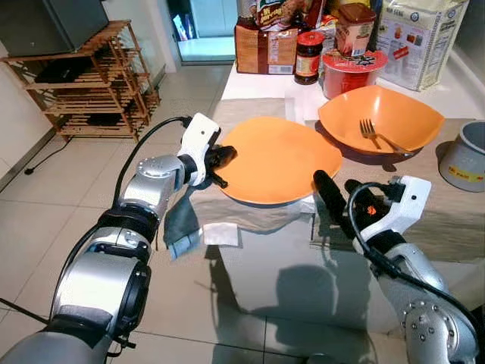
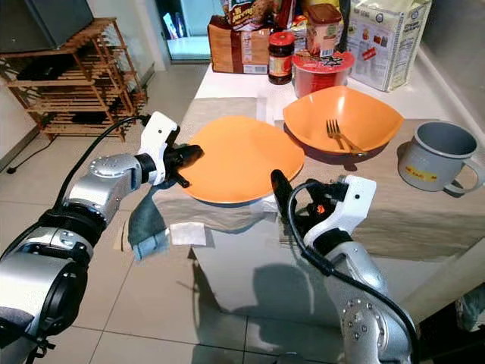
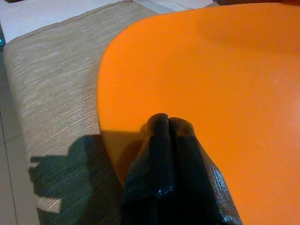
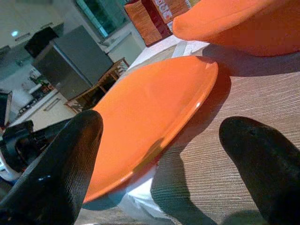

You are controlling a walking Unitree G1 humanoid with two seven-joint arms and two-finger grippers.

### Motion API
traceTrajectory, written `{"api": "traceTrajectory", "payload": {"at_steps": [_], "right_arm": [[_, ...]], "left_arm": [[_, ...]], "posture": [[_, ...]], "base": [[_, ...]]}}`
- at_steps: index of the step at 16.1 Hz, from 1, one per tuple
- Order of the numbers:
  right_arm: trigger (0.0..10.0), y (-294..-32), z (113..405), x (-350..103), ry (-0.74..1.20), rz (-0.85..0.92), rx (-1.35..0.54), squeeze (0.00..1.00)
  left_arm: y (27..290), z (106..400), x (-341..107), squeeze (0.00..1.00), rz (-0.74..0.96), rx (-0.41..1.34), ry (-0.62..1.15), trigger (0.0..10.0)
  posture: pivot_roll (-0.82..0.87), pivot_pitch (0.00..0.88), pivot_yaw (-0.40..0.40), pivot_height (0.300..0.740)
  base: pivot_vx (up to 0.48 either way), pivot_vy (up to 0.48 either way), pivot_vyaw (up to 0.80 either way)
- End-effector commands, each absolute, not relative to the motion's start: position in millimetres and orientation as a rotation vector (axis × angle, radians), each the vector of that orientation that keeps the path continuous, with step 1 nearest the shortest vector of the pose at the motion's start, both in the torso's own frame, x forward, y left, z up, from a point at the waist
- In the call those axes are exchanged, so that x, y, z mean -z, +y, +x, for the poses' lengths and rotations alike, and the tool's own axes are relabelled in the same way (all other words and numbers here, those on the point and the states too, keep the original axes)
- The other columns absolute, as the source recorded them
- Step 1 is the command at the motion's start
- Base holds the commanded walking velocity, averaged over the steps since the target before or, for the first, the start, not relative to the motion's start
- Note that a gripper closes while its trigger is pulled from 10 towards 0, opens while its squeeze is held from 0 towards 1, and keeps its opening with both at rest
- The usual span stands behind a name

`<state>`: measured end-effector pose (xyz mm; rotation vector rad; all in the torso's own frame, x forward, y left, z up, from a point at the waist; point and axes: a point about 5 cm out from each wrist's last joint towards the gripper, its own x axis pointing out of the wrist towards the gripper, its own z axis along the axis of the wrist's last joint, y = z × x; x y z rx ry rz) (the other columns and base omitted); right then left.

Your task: Setting the table

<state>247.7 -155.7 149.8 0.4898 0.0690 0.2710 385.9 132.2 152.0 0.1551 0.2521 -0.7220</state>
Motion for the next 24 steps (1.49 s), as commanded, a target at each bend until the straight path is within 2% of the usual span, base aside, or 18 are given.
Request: {"api": "traceTrajectory", "payload": {"at_steps": [1,10,14,15,16,18,24], "right_arm": [[10.0,-154,250,-140,0.121,0.517,-0.261,0.0],[10.0,-129,276,-135,0.135,0.522,-0.347,0.0],[10.0,-127,257,-130,0.154,0.33,-0.4,0.0],[10.0,-128,238,-125,0.168,0.198,-0.439,0.0],[10.0,-129,231,-124,0.168,0.143,-0.453,0.0],[10.0,-136,220,-123,0.164,0.086,-0.443,0.0],[10.0,-138,225,-125,0.131,0.088,-0.416,0.0]], "left_arm": [[141,378,-131,0.0,0.14,0.72,0.351,10.0],[131,375,-140,0.0,0.082,0.772,0.33,10.0],[131,372,-138,0.0,0.075,0.772,0.333,10.0],[130,371,-137,0.0,0.069,0.769,0.336,10.0],[130,371,-137,0.0,0.067,0.768,0.337,10.0],[129,371,-135,0.0,0.063,0.763,0.342,10.0],[129,370,-136,0.0,0.066,0.767,0.341,10.0]], "posture": [[-0.2,0.028,0.126,0.735],[-0.17,0.009,0.116,0.735],[-0.18,0.013,0.108,0.735],[-0.19,0.017,0.105,0.735],[-0.19,0.019,0.103,0.735],[-0.21,0.015,0.102,0.735],[-0.2,0.003,0.103,0.735]], "base": [[0.0,0.0,0.0],[0.0,0.0,0.0],[0.0,0.0,0.0],[0.0,0.0,0.0],[0.0,0.0,0.0],[0.0,0.0,0.0],[0.0,0.0,0.0]]}}
